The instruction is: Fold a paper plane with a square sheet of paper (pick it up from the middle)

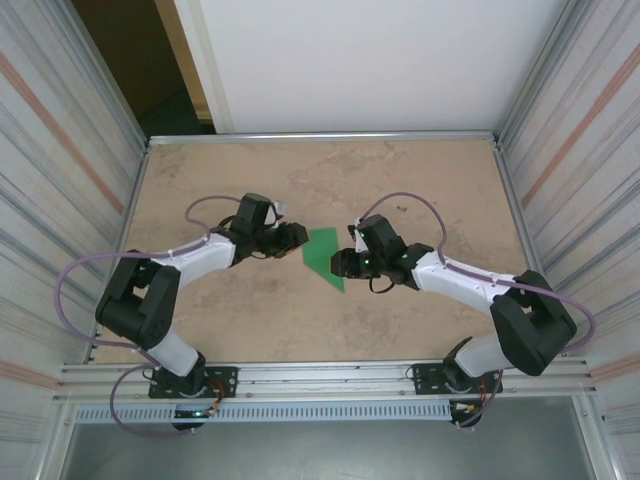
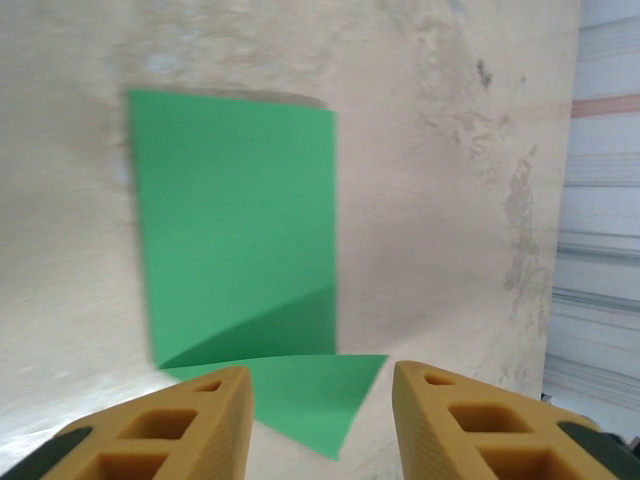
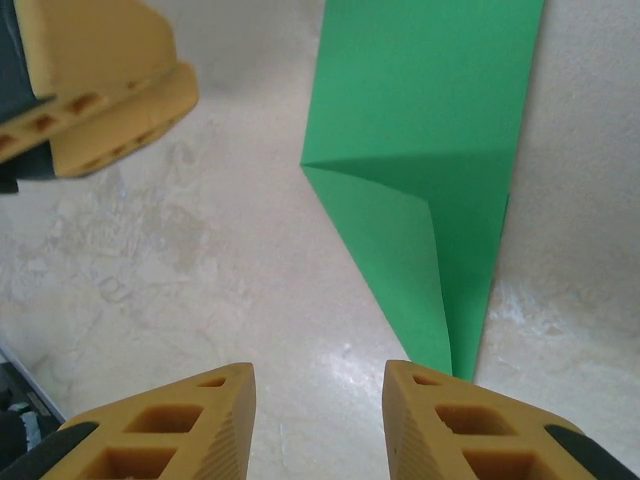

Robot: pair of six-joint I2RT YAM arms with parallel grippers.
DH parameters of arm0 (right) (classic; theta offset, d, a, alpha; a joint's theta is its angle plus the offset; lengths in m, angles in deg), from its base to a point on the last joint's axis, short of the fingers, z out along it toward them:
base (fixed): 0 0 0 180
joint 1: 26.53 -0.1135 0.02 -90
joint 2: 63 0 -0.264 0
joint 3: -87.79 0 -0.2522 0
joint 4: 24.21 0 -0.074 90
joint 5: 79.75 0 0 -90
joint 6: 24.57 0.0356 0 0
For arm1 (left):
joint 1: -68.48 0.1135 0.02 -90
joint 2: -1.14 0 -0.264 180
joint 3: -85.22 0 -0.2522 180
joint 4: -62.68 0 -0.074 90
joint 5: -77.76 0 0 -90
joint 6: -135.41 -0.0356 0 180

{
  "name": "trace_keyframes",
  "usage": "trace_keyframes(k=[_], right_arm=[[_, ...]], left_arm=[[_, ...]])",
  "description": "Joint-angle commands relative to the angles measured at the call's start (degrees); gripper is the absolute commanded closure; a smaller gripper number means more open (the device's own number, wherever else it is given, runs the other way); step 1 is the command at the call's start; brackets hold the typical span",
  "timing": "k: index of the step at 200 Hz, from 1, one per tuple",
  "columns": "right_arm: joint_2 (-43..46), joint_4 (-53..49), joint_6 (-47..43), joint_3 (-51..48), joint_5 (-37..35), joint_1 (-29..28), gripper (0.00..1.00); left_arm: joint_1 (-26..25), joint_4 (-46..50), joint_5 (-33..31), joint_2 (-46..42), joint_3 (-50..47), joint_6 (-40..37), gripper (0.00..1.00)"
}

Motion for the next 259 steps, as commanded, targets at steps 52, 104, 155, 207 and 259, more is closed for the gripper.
trace_keyframes(k=[52, 104, 155, 207, 259], right_arm=[[-12.44, 2.27, 2.63, 6.82, 1.48, 2.37, 0.66], [-18.18, 4.19, 5.19, 6.85, 5.39, 4.7, 0.71], [-19.38, 3.85, 5.38, 6.02, 5.24, 5.35, 0.75], [-20.24, 3.67, 5.43, 5.33, 5.21, 5.89, 0.81], [-20.85, 3.28, 5.27, 5.41, 5.16, 5.93, 0.85]], left_arm=[[0.89, -5.03, 3.48, -0.39, -5.35, 1.92, 0.45], [0.09, -5.36, 5.24, 3.2, -4.37, 2.29, 0.42], [-0.82, -4.53, 5.26, 5.59, -2.86, 3.18, 0.45], [-1.7, -3.79, 5.3, 8.11, -1.48, 4.55, 0.6], [-1.97, -2.73, 4.85, 9.7, -0.48, 5.14, 0.6]])
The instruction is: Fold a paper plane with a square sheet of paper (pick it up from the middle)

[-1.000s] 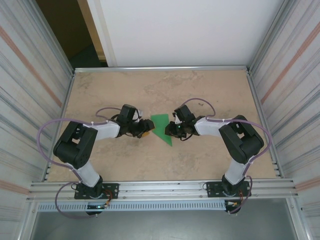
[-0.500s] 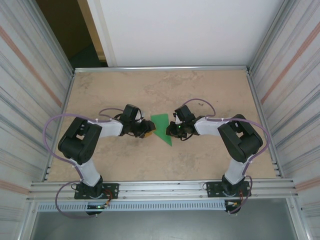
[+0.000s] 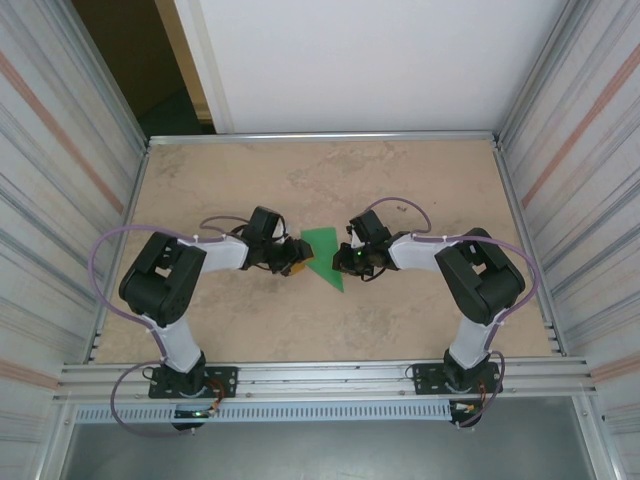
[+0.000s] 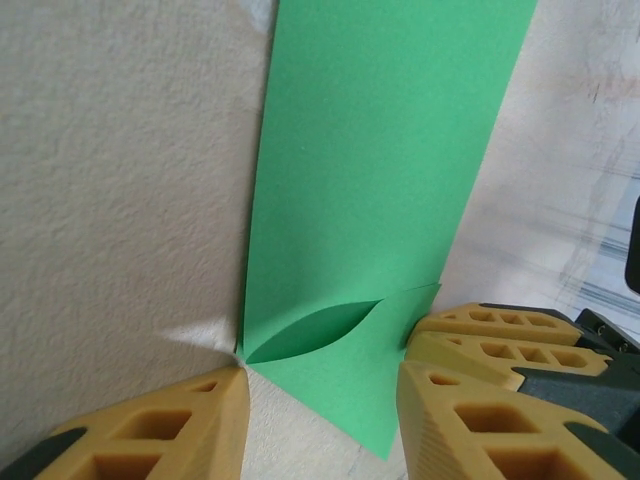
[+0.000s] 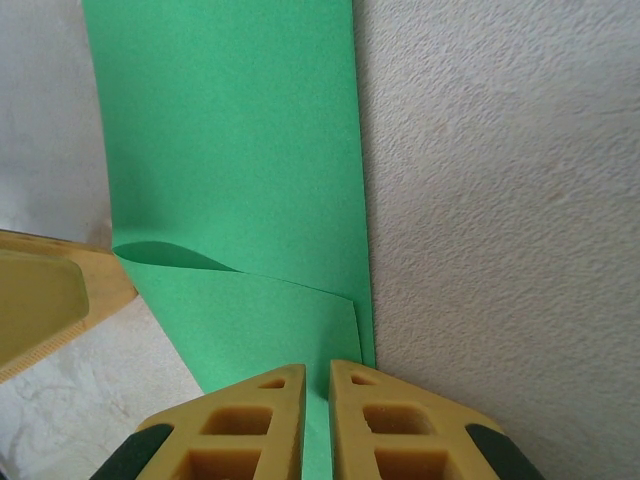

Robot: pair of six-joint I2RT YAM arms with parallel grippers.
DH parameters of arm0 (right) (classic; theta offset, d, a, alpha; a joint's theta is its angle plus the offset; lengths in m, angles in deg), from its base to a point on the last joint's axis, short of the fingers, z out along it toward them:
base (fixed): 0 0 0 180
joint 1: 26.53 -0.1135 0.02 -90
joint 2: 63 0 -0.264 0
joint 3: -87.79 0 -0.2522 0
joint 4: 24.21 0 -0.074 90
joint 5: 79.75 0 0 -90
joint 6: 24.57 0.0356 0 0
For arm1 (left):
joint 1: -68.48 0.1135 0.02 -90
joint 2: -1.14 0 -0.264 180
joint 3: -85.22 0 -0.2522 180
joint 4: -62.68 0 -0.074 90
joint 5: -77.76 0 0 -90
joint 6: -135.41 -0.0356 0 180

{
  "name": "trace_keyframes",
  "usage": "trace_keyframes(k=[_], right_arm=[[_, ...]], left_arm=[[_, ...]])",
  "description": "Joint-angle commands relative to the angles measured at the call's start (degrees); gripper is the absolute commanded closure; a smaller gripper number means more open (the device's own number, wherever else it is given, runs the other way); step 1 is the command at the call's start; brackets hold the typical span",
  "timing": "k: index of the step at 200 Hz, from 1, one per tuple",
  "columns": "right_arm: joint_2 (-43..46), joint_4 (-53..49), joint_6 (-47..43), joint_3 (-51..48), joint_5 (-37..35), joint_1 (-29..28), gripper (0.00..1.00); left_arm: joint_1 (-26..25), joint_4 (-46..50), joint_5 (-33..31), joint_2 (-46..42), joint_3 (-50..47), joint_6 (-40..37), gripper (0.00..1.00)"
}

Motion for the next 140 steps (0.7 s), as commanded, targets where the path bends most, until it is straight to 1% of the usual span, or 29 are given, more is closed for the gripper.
trace_keyframes(k=[1, 43, 109, 140], right_arm=[[-1.56, -1.47, 1.1, -0.14, -0.13, 0.23, 0.87], [-1.91, -1.47, 1.07, -0.25, -0.16, 0.28, 0.87], [-2.18, -1.55, 1.14, -0.15, -0.09, 0.22, 0.87], [-2.17, -1.56, 1.13, -0.14, -0.19, 0.22, 0.87]], left_arm=[[-0.27, 3.02, -1.14, 0.31, 1.11, 2.52, 0.55], [-0.27, -0.01, 1.23, 1.41, 1.91, 2.83, 0.56], [-0.08, -2.64, 4.46, 0.24, 2.39, -0.83, 0.57], [0.69, -6.52, 6.6, 0.41, 1.11, -0.69, 0.57]])
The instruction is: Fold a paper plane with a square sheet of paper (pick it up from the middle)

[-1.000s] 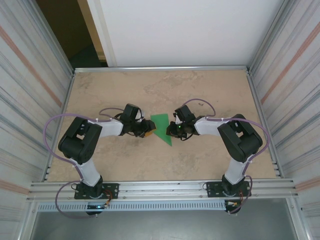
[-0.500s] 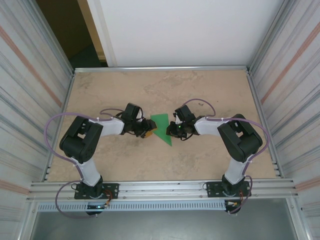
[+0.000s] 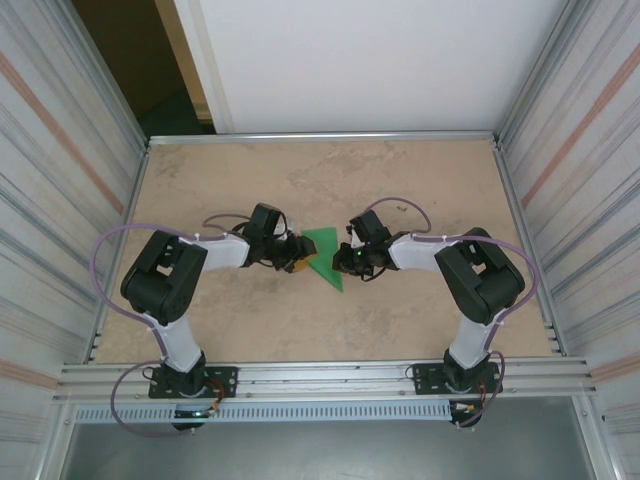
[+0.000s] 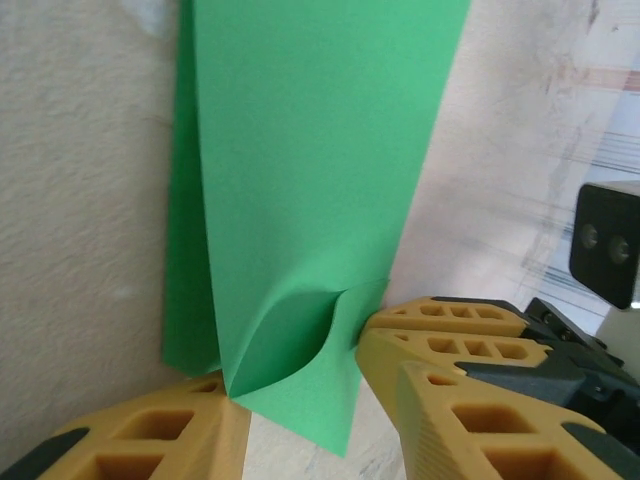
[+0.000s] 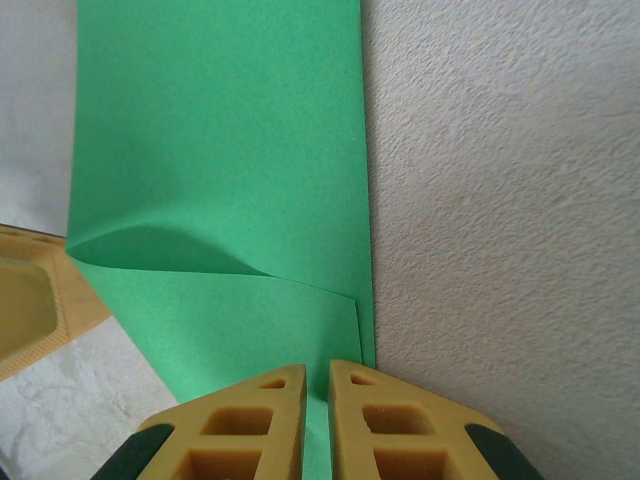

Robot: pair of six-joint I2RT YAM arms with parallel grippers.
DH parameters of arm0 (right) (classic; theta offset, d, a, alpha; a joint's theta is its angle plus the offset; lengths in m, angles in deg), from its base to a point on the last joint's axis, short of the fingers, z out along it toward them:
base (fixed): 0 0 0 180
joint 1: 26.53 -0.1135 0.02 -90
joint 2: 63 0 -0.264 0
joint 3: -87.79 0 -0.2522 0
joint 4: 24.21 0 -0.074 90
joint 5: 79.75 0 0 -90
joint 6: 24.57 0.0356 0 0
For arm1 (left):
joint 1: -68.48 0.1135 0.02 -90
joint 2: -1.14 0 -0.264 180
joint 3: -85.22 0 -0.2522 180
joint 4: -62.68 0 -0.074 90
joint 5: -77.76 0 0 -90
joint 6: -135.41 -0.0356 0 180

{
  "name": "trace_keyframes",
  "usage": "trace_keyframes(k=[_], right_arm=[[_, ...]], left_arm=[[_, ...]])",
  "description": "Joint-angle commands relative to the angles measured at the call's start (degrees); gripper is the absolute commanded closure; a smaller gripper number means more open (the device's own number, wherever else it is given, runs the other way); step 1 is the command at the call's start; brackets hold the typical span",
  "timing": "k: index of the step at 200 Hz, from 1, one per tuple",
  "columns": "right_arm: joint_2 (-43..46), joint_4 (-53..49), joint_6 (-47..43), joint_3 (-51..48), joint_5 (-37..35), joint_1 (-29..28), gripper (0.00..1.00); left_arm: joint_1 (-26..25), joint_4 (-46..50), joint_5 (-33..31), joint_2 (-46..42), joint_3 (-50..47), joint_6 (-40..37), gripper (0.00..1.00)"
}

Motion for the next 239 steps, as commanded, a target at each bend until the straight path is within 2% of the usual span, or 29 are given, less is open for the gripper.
trace_keyframes(k=[1, 23, 65, 147, 169, 212, 239], right_arm=[[-2.04, -1.73, 1.15, -0.09, -0.41, 0.22, 0.87], [-1.9, -1.79, 1.03, -0.18, -0.41, 0.22, 0.86], [-1.01, -2.08, 0.73, -0.2, -0.4, 0.45, 0.84], [1.24, -2.46, 0.51, -0.19, 0.29, 1.43, 0.81], [3.31, -2.43, 0.25, -0.72, 0.05, 2.17, 0.78], [9.32, -2.54, -1.23, -3.12, -2.87, 3.69, 0.66], [12.28, -2.72, -3.16, -4.28, -4.4, 3.69, 0.62]], left_arm=[[0.56, -3.74, 3.04, -0.33, -0.03, -1.37, 0.57], [0.92, -5.07, 4.03, 0.57, -0.19, -1.66, 0.58], [0.92, -6.16, 4.75, 1.98, -0.84, -2.66, 0.66], [0.97, -7.45, 6.28, 4.29, -0.87, -4.05, 0.76], [1.1, -7.66, 6.03, 4.03, -0.93, -3.77, 0.79], [1.62, -7.73, 5.66, 3.0, -1.26, -3.56, 0.87], [1.75, -7.63, 5.18, 2.68, -1.23, -3.35, 0.88]])
